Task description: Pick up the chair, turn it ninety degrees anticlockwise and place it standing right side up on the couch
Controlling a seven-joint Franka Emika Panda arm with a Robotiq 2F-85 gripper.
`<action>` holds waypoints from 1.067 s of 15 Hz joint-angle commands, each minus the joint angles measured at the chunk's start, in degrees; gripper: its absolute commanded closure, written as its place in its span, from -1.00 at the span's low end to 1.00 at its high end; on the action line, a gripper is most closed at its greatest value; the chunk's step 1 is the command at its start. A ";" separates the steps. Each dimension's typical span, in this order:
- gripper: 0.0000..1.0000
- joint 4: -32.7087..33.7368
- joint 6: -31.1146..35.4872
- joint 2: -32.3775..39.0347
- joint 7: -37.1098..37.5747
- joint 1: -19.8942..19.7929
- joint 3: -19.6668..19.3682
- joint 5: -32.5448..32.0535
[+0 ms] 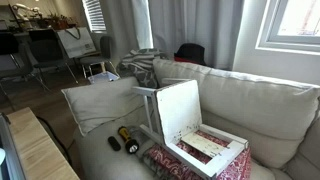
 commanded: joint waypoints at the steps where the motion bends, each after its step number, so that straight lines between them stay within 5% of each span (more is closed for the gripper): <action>1: -1.00 0.15 -0.13 0.07 0.09 0.30 -0.23 -0.07; 9: -1.00 0.15 -0.13 0.07 0.09 0.30 -0.23 -0.07; 12: -1.00 2.56 -1.20 6.16 3.60 -3.27 -3.79 1.00; 16: -1.00 3.52 -1.35 13.26 -0.64 -7.93 -10.78 4.41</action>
